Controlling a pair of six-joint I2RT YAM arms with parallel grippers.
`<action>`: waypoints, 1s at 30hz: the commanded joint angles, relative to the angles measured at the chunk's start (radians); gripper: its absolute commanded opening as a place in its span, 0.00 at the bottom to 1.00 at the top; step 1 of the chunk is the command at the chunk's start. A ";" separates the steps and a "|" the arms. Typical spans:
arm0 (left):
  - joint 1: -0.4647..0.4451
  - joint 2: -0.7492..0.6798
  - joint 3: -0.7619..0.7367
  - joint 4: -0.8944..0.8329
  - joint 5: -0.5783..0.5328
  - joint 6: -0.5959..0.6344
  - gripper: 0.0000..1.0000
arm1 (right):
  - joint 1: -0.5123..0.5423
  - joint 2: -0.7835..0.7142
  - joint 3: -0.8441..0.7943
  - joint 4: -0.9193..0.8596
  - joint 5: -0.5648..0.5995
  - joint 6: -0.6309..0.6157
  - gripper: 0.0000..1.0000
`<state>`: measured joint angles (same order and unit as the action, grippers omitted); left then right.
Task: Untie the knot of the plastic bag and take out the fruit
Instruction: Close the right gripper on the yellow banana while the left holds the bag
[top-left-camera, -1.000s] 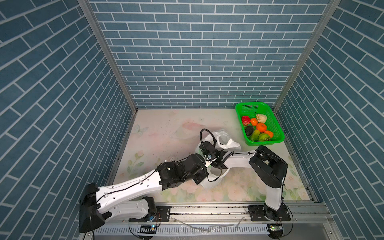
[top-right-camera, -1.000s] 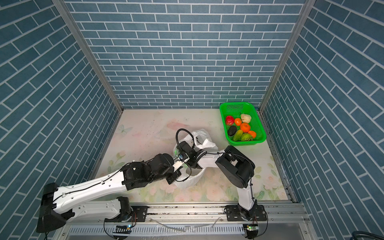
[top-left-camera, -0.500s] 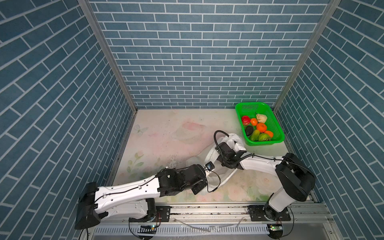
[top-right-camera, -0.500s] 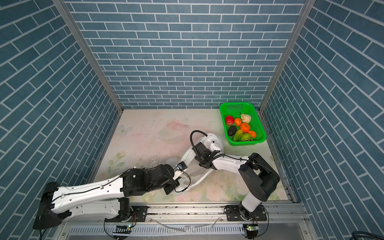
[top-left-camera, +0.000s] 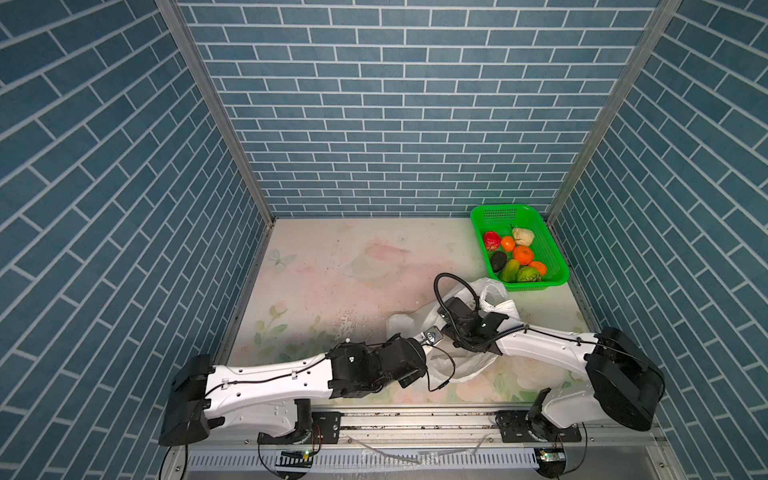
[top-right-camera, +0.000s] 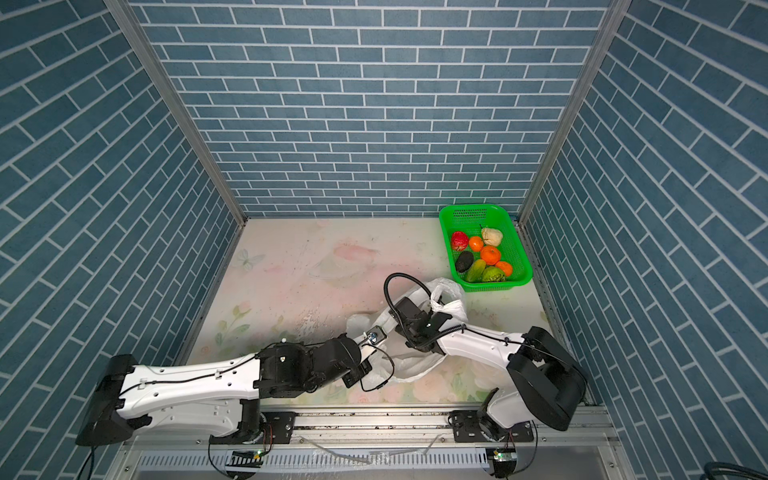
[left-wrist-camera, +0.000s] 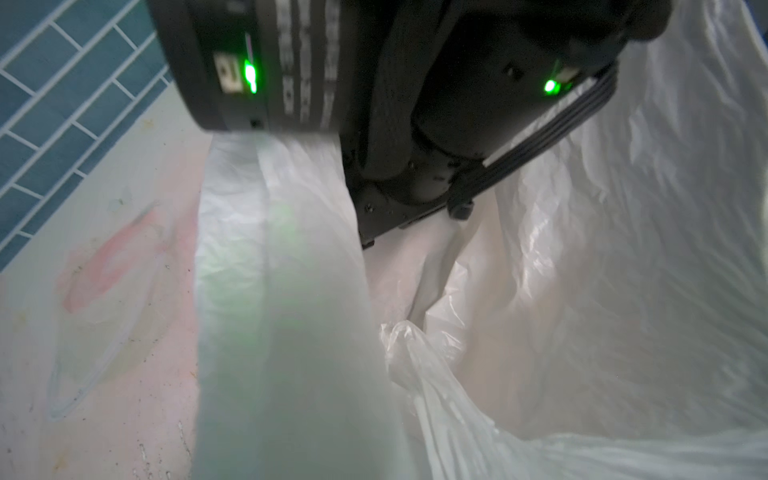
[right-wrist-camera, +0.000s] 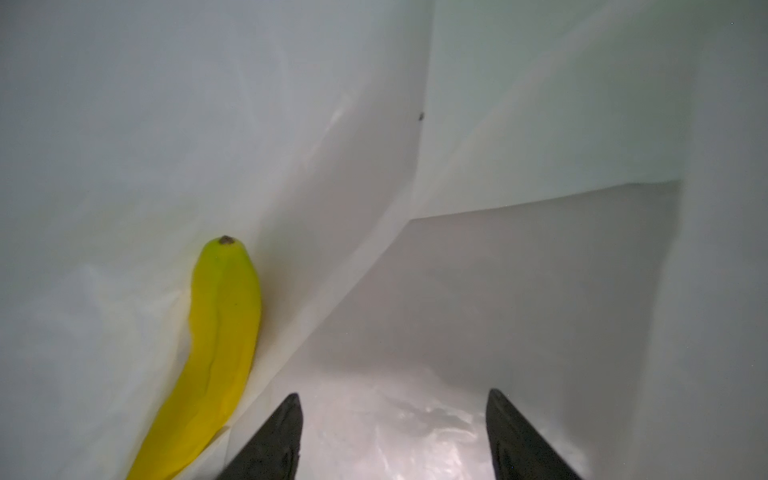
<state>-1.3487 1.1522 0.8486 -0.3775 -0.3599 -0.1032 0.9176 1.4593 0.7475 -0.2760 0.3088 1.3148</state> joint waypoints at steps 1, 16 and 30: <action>-0.003 -0.013 0.027 0.076 -0.079 0.091 0.00 | 0.008 0.043 0.035 0.117 -0.018 -0.012 0.71; 0.028 -0.012 -0.027 0.074 0.016 0.093 0.00 | 0.007 0.275 0.244 0.178 -0.096 -0.074 0.89; 0.028 -0.137 -0.143 -0.032 0.026 -0.012 0.00 | 0.002 0.368 0.310 0.037 -0.076 -0.041 0.54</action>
<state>-1.3251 1.0321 0.7223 -0.3710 -0.3458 -0.0875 0.9241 1.8561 1.0840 -0.1345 0.2031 1.2423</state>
